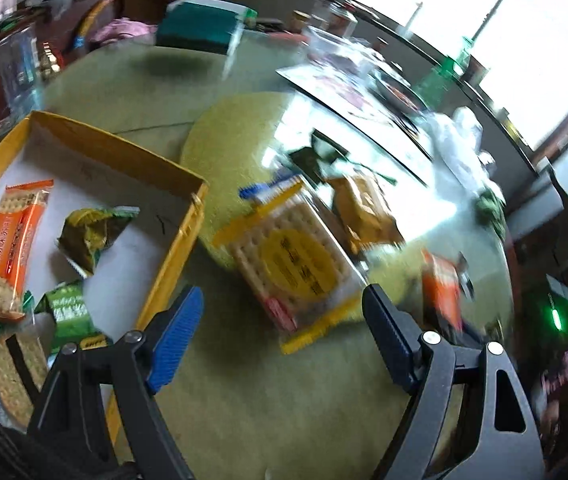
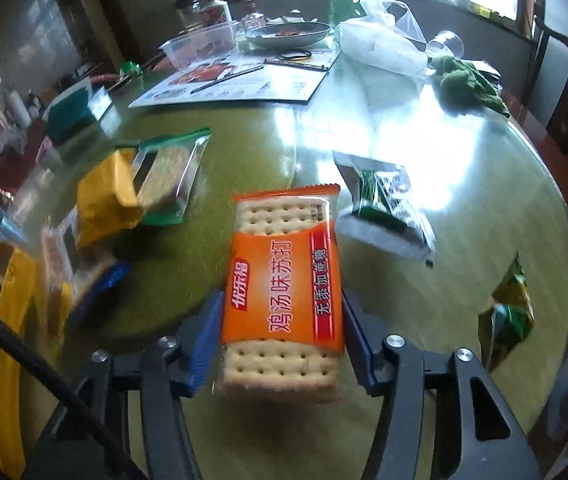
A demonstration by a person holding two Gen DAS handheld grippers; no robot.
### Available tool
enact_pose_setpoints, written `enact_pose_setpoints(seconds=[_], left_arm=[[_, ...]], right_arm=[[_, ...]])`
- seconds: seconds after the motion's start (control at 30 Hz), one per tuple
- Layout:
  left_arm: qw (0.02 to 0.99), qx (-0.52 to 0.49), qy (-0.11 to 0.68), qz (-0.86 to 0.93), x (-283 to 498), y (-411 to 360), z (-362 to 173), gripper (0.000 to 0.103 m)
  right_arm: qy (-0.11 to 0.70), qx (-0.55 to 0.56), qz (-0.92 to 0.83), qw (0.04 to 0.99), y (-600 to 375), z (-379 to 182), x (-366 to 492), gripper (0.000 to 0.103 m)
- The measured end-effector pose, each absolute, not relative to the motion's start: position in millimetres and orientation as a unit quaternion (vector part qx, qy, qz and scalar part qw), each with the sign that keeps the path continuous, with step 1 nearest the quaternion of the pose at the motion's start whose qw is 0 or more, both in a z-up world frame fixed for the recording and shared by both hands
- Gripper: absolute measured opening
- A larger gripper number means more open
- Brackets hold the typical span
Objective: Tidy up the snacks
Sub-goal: 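Grasp the orange cracker pack with the right tool while the left tool grasps the yellow round-label cracker pack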
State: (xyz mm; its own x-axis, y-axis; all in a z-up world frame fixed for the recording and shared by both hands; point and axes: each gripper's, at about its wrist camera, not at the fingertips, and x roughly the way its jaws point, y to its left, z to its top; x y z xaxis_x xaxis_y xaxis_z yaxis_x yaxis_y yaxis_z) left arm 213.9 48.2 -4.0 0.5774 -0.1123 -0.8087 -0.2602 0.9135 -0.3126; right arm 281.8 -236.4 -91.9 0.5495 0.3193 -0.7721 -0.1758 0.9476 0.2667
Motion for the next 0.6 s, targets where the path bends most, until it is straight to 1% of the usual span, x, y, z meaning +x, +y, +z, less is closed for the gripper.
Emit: enact_pose_setpoints(seconds=[0.3,0.4,0.53,0.6], left_arm=[[0.837,-0.236,0.482,0.105,252.5,44.2,-25.9,0.082],[0.836,-0.235,0.48,0.122,262.4,41.9,-30.8,0.082],[0.831,-0.214,0.498,0.124,271.2,35.8,-42.0,0.082],[0.829,-0.213,0.505,0.111,267.8,34.9,-46.3,0.08]], right_arm=[[0.442,0.082,0.174,0.876,-237.8,-95.8,240.4,0.053],[0.438,0.09,0.175,0.877,-240.3,-96.8,234.8,0.053],[0.434,0.092,0.173,0.879,-240.4,-96.9,230.0,0.053],[0.433,0.092,0.174,0.88,-240.4,-96.9,229.6,0.053]])
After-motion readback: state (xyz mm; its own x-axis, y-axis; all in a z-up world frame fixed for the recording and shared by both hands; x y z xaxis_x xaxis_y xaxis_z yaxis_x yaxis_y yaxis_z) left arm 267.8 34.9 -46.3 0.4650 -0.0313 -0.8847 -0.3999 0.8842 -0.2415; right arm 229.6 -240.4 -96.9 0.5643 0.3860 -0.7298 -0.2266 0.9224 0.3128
